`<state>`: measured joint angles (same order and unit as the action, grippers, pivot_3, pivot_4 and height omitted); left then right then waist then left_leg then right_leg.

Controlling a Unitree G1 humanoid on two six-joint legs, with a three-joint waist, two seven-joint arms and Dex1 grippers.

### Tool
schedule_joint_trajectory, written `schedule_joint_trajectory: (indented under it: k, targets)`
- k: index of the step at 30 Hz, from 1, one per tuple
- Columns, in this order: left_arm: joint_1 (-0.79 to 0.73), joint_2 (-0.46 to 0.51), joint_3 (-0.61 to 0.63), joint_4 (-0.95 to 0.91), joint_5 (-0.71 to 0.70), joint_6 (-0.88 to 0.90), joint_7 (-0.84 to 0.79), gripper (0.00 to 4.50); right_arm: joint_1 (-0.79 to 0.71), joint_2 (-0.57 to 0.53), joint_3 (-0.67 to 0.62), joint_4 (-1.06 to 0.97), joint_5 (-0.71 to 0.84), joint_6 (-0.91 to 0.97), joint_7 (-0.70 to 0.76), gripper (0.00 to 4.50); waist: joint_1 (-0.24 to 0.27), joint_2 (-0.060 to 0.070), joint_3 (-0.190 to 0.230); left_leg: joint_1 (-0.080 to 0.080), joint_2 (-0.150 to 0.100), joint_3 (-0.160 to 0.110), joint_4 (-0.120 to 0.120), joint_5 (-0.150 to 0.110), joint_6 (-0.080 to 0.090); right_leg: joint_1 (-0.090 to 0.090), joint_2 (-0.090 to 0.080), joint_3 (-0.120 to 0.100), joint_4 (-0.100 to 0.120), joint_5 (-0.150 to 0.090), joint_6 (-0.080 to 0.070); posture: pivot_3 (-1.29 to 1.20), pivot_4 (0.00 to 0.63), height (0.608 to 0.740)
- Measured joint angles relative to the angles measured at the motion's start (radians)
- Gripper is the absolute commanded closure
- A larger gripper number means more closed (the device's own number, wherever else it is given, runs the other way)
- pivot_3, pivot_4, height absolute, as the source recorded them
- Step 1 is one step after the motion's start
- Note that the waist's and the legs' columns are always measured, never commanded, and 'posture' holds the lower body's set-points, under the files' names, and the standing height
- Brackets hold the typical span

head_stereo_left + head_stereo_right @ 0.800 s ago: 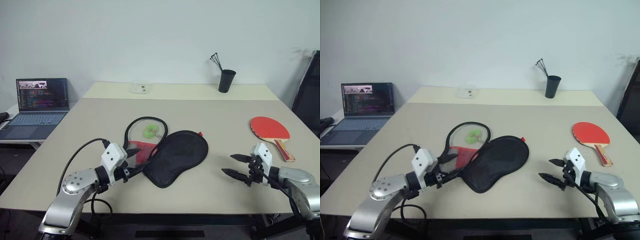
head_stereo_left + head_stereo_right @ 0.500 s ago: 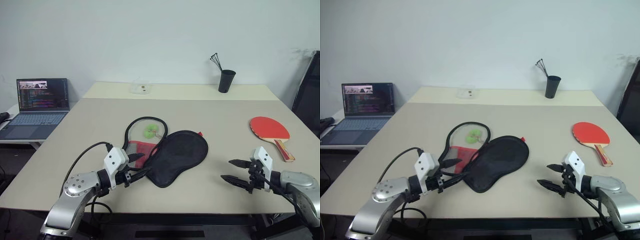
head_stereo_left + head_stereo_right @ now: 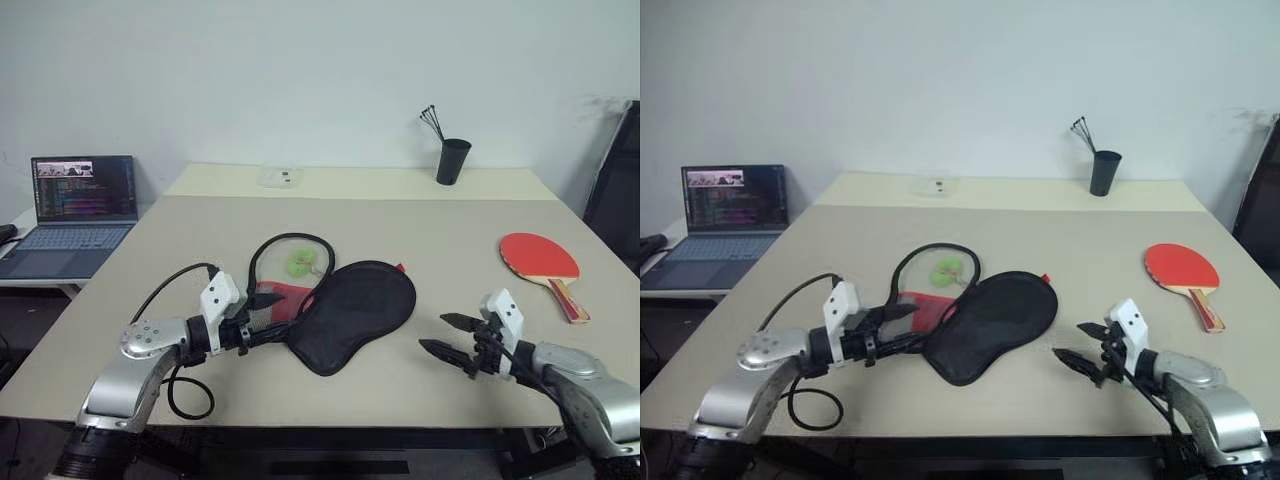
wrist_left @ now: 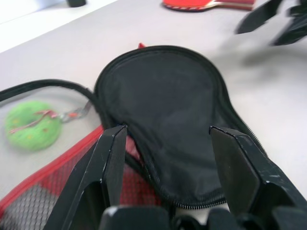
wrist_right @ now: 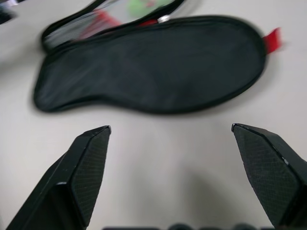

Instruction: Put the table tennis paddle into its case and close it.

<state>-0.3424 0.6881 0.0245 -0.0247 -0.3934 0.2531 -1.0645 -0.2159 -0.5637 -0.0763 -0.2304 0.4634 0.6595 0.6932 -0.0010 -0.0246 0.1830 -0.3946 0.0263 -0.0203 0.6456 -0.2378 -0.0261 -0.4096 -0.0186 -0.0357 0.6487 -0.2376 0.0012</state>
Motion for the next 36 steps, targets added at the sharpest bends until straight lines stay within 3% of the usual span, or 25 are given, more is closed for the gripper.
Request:
schedule_joint_trajectory:
  k: [7, 23, 36]
  targets:
    - [-0.103, 0.016, -0.018, 0.069, 0.001, 0.007, -0.089, 1.53, -0.065, 0.098, -0.008, 0.037, 0.027, 0.163, -0.147, 0.09, -0.002, 0.000, 0.000, -0.001, 0.000, 0.001, -0.001, 0.000, 0.000, -0.001, 0.000, 0.001, -0.001, 0.000, 0.000, 0.00, 0.150, 0.740]
    - [-0.130, 0.019, -0.021, 0.091, 0.023, 0.020, -0.124, 1.53, -0.162, 0.273, 0.136, 0.067, 0.030, 0.314, -0.220, 0.09, -0.004, 0.000, 0.000, -0.001, 0.001, 0.000, 0.000, 0.000, 0.000, -0.001, 0.001, 0.001, 0.001, 0.000, 0.000, 0.00, 0.150, 0.740]
    - [-0.123, 0.022, -0.021, 0.082, 0.028, 0.019, -0.114, 1.53, -0.235, 0.399, 0.057, 0.099, 0.110, 0.503, -0.287, 0.09, -0.005, 0.000, 0.000, -0.001, 0.001, -0.001, -0.001, 0.000, 0.000, -0.002, 0.001, 0.000, 0.001, 0.000, 0.000, 0.00, 0.150, 0.740]
